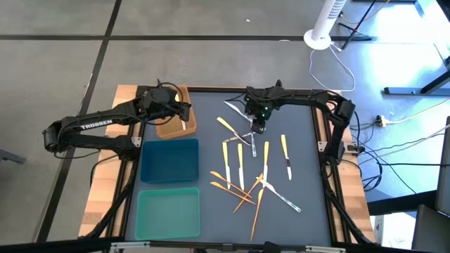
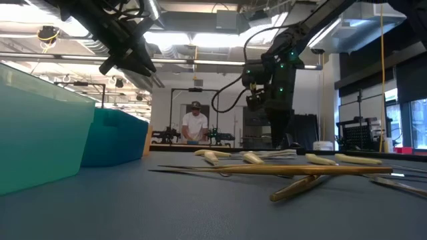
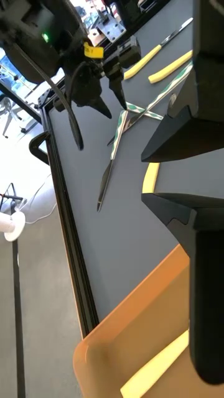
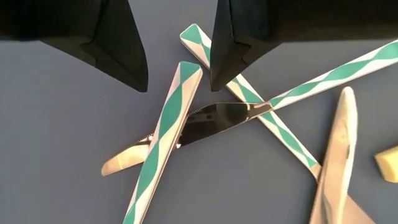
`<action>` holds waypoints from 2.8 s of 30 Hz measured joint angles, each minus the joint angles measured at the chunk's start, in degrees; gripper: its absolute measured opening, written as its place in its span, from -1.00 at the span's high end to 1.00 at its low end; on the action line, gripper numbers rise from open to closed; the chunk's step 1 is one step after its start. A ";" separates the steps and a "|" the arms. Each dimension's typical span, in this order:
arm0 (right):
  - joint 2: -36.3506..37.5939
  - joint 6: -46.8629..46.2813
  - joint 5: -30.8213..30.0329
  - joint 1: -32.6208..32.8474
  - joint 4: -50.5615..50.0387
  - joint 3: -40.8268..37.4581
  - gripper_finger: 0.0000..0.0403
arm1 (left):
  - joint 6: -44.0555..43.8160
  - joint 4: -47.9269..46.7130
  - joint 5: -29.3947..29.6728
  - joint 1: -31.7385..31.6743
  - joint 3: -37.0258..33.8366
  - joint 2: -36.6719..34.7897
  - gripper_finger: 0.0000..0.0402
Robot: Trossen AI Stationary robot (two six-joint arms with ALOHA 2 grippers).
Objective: Sort silverware by color (type)
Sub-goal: Put the white-green knife into the blue bin
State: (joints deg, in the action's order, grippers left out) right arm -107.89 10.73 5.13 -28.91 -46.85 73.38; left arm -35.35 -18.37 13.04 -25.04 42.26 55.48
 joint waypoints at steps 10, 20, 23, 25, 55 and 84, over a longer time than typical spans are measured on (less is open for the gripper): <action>-1.15 0.06 -4.15 0.00 0.28 0.00 0.20 | 0.00 0.00 0.00 0.00 0.00 0.00 0.58; -1.15 0.06 -2.54 0.03 0.31 0.00 0.20 | 0.00 0.00 0.00 0.00 0.00 0.00 0.58; -1.15 0.06 -2.99 0.04 0.37 0.00 0.20 | 0.00 0.00 0.00 0.00 0.00 0.00 0.58; -1.15 0.09 -3.09 0.04 0.45 0.00 0.20 | 0.00 0.00 0.00 0.00 0.00 0.00 0.58; -5.89 1.63 -3.06 0.01 1.60 0.15 0.46 | -0.04 0.02 -0.02 0.00 0.00 0.00 0.58; -3.61 1.57 -3.67 0.02 2.00 -0.22 0.82 | -0.28 0.02 -0.02 -0.02 0.00 0.00 0.58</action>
State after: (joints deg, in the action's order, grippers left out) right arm -111.50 12.29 1.45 -28.88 -44.85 73.17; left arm -35.64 -18.35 13.02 -25.06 42.26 55.48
